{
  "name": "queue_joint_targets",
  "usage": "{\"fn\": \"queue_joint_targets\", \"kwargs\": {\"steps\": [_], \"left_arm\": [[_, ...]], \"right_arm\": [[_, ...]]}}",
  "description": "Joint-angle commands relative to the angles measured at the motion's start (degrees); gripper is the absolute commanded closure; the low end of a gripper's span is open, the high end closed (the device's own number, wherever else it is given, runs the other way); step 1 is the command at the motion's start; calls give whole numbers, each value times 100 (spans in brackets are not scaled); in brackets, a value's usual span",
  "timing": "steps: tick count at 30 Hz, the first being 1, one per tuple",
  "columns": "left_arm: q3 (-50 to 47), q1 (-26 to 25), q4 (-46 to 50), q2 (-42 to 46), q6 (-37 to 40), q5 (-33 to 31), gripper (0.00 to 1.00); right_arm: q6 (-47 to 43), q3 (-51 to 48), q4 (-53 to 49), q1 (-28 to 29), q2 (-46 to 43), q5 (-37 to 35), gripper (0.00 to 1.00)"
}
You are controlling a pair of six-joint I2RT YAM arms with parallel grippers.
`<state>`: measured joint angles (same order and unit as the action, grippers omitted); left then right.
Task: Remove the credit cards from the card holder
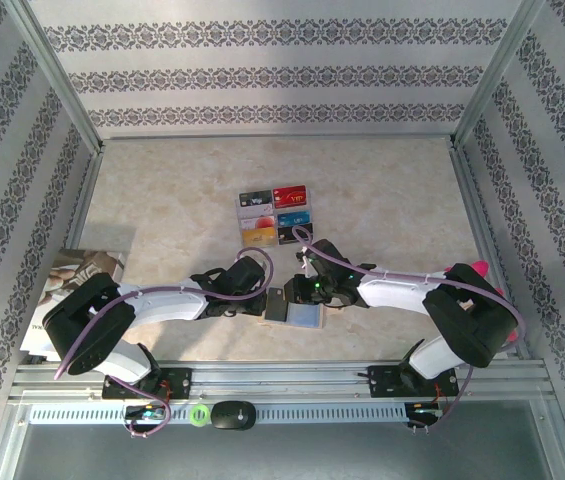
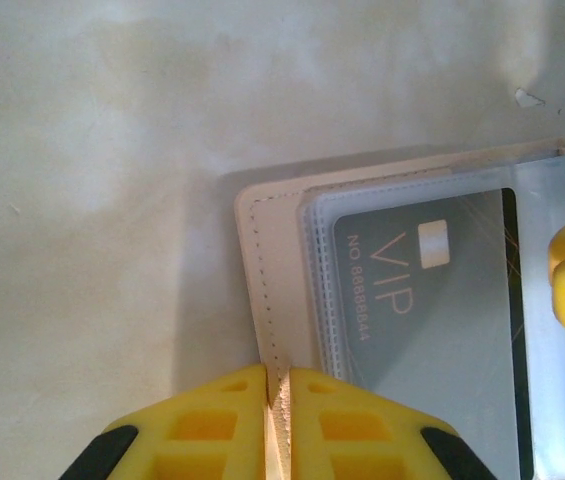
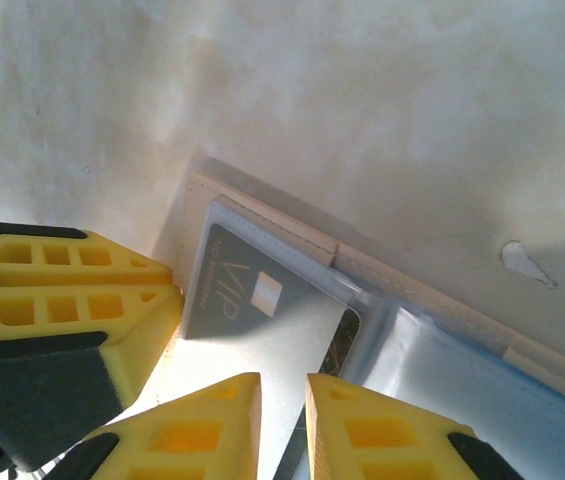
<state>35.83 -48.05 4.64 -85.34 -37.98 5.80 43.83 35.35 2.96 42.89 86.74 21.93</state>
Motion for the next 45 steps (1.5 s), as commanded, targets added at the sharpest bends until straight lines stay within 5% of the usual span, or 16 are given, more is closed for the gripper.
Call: {"fn": "queue_joint_targets", "kwargs": {"steps": [1,23,30,41,45], "left_arm": [[-75,-64,42,-126,-79,105,88],[36,-73,-121,-339,-63,451,88],[-16,-73,-139,-255,-111,447,89],[-259,-66,-24,145,-304,308,88],[-248,-66,78,466,-262,218,75]], "right_arm": [[136,-124,52,9,97,-38,81],[425,-118,602,25,499,296,80],[204,-140,296,-1,527,28,100],[-226,-382,-639,-88,-309,-840,100],[-308,-367,-625,-89,-571,-854,100]]}}
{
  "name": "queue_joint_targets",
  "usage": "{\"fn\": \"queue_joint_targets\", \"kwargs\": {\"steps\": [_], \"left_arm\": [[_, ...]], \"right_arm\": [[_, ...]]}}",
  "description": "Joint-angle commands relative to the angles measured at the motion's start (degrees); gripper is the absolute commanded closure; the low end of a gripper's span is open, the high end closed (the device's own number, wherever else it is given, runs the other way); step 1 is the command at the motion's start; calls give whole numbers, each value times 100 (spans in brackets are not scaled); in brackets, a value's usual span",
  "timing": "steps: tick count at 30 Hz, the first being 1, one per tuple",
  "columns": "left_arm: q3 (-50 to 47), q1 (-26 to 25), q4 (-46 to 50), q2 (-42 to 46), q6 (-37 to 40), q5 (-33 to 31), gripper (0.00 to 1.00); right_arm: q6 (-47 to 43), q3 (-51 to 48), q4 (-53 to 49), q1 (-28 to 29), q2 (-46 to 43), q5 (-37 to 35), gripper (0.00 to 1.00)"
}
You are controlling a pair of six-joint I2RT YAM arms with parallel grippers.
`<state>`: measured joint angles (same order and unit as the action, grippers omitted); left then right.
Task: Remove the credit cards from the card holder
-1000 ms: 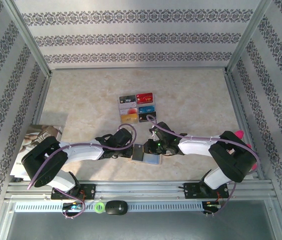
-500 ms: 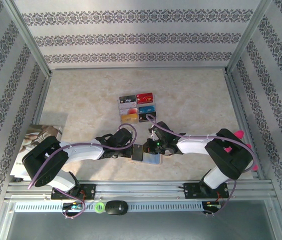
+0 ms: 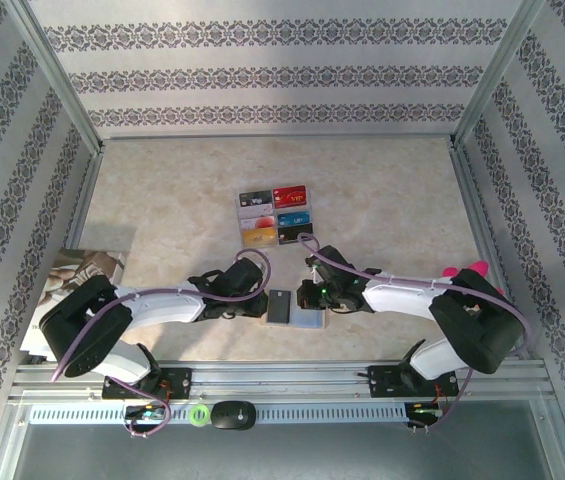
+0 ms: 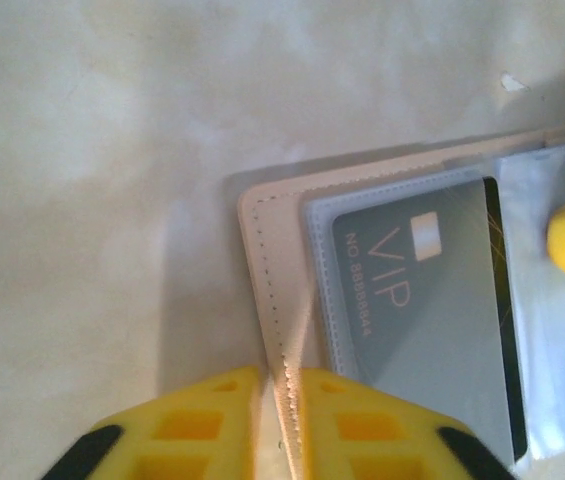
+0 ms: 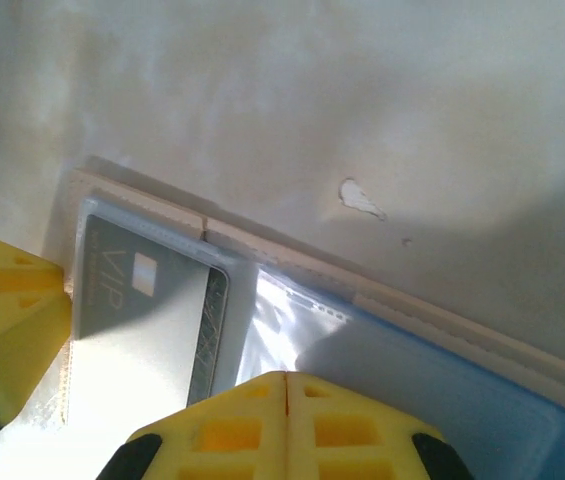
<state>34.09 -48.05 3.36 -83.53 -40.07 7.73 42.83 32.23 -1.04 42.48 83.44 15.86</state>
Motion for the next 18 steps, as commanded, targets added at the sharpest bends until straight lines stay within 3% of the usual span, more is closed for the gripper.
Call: {"fn": "queue_joint_targets", "kwargs": {"steps": [1,3,5,9,18], "left_arm": [[-79,-64,206,423,-28,6,71],[-62,-59,262,724,32,-78,66],[8,-64,352,928,163,-121,66],[170,-64,174,848,431,64,67],[370,-73,-338,-218,473,354,74]], "right_arm": [[-243,-74,-166,-54,-338,-216,97],[-362,1,-258,-47,-534,-241,87],[-446,45,-326,-47,-702,-216,83],[-376,119,-177,8,-815,129,81],[333,197,258,201,-103,925,80]]}}
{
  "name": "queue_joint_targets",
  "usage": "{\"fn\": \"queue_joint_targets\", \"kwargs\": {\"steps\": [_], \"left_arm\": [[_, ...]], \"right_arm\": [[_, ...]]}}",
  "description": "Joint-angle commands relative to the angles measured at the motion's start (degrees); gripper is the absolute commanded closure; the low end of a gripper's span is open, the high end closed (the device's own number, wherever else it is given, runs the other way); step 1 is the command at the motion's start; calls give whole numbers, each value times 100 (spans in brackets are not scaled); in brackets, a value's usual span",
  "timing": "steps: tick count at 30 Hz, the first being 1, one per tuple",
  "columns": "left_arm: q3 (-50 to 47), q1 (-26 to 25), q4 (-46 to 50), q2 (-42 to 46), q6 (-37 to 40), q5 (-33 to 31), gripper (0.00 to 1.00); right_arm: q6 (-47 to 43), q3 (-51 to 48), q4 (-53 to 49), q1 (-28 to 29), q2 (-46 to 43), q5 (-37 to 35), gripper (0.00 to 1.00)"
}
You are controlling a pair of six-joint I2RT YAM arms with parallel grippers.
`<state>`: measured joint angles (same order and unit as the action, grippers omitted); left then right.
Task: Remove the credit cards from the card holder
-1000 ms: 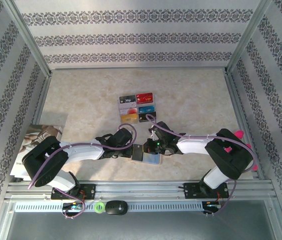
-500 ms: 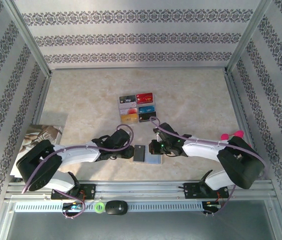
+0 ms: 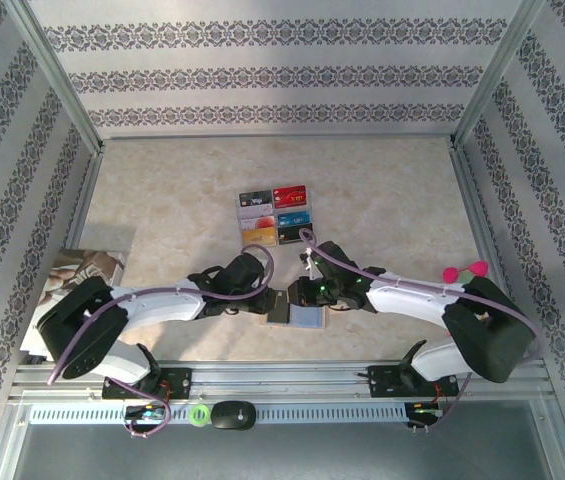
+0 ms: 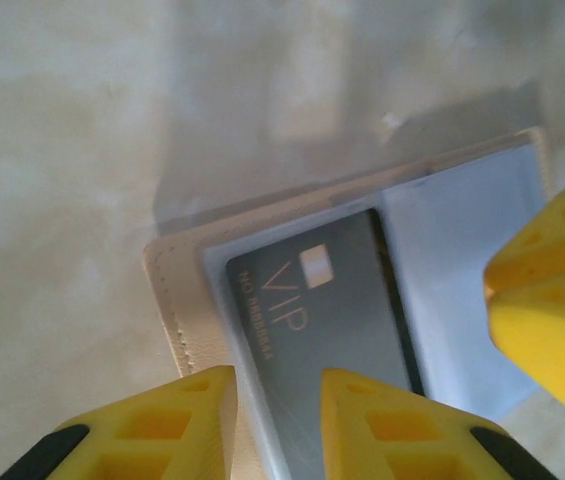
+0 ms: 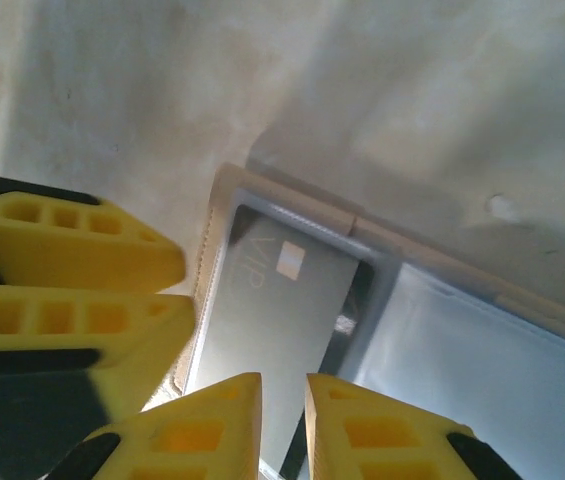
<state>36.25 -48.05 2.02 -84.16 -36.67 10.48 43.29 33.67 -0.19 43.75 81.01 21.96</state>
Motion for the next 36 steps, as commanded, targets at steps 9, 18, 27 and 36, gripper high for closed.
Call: {"fn": "queue_joint_targets", "kwargs": {"steps": [9,18,27,36], "left_arm": [[-5,-65,-129,-475,-155,98,78],[-123,-90,-123,-423,-332,132,81],[-162,-152,-123,-398,-353,87,82],[-208,-178,-196,-410,-370,96,83]], "right_arm": [[588,-152,267,89,189,206,78],[811,-373,273,-18,130,156,77],[960,-457,438,-141,246,317,77],[1061,-470,659,-156,383,432,82]]}}
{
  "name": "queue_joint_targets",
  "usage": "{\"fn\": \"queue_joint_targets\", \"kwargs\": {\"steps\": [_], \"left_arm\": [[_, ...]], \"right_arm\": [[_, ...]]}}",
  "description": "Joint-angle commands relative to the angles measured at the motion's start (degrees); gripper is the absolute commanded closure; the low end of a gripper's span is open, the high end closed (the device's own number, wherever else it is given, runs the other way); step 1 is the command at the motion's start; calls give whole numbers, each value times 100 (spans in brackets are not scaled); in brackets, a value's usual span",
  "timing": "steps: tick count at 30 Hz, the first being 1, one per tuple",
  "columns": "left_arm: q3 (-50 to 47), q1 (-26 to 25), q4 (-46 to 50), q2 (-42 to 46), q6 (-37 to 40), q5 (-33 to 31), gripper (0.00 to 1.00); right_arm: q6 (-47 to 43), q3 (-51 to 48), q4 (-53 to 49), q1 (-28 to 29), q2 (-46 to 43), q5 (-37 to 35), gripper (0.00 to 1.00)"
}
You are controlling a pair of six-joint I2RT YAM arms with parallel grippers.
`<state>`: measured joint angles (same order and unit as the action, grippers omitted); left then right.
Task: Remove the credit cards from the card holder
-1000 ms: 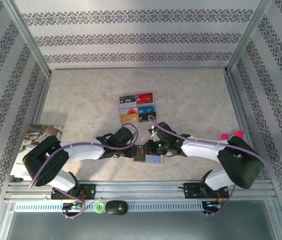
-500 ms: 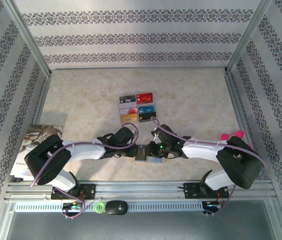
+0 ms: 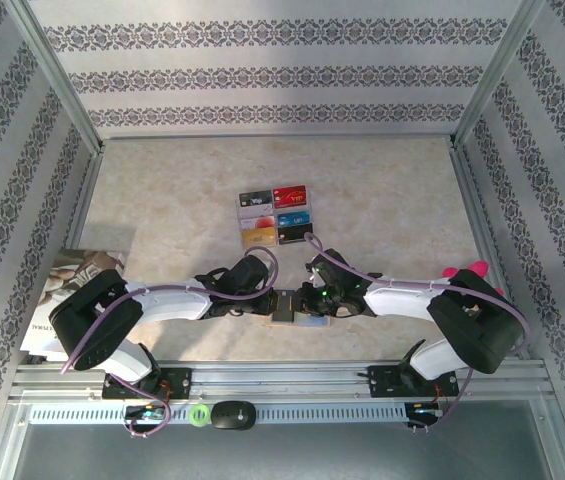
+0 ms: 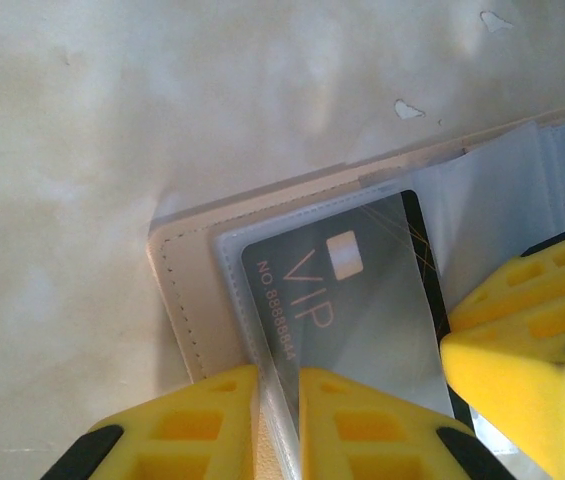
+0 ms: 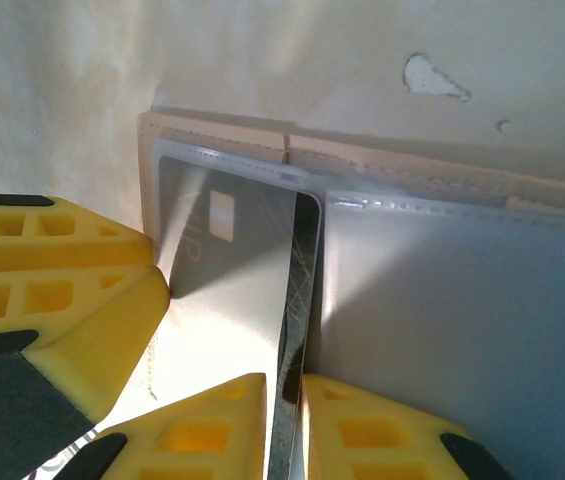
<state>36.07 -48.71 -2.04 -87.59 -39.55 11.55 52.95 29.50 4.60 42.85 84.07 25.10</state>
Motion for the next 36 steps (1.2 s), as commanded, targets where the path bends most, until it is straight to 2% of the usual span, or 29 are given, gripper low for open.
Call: {"fn": "queue_joint_targets", "kwargs": {"steps": [1,3,7,17,25,30,33,36], "left_arm": [[-193,-113,205,-73,-81,1,84],[-190,-113,201,-73,-86,-2,84],[-197,-113,212,-51,-84,-22,85],[-268,-113,257,32,-100,-123,85],[-261,-101,257,3,-78,-125,86],[-235,-104,248,-37,-70,-98,86],[-207,-104,278,-38,-38,-90,85],[-193,-104,283,-38,-30,-88,85]], "right_arm": [[104,-65,196,-69,93,126,82],[132,-87,244,-69,129,131,83],[171,-170,382,-104,172,157,100],[99,-483,31,-292,-512,-265,100],[-143,-527,-656,-417,-1060,-475,100],[-322,-410,-671,-429,-937,-300,100],[-314,-423,-390,-442,-812,-140,79],[-338,-408,-324,-450,-770,-121,73]]}}
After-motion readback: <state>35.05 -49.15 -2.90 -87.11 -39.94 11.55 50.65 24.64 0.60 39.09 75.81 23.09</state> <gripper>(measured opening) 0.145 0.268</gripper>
